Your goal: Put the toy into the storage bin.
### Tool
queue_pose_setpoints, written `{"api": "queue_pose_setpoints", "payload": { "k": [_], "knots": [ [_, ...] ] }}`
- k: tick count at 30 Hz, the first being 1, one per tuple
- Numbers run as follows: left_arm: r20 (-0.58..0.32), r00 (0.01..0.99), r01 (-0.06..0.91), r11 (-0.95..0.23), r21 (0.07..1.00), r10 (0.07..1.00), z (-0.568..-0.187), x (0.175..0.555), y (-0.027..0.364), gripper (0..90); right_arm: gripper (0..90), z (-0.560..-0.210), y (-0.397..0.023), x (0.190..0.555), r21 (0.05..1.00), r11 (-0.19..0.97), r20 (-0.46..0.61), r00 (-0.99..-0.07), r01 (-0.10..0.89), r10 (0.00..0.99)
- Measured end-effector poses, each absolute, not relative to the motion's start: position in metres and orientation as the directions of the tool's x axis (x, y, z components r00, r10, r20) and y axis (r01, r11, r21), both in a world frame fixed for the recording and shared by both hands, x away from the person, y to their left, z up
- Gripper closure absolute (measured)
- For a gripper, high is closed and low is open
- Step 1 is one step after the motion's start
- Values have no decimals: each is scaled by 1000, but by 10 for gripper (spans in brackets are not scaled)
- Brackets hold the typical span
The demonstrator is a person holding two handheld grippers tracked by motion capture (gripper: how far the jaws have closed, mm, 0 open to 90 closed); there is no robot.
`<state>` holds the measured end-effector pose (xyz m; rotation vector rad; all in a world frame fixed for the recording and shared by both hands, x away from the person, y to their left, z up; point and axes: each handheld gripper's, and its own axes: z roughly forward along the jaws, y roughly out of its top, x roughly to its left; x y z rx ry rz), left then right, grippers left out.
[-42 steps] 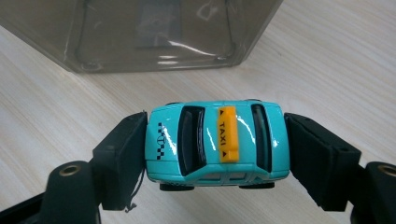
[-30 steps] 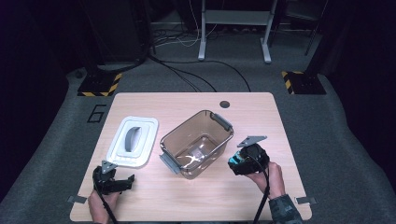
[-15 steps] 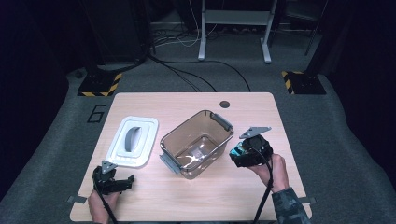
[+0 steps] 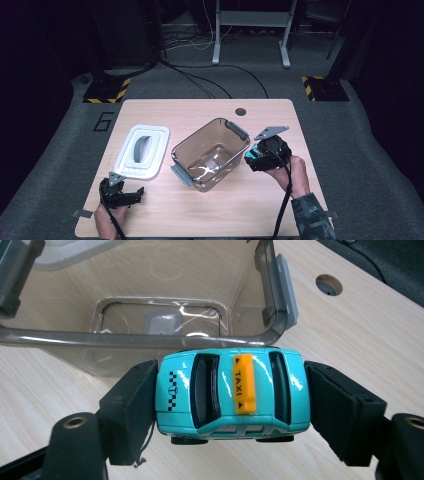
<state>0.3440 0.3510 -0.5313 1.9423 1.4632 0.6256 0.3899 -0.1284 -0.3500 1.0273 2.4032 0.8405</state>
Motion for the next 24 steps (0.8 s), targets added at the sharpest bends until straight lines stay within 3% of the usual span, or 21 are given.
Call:
{"api": "queue_pose_setpoints", "payload": {
  "k": [24],
  "knots": [
    [0,271,669,-188,719,963,-531,344,351,11,244,-318,-102,415,658,591,-168,-674,467,720]
  ]
}}
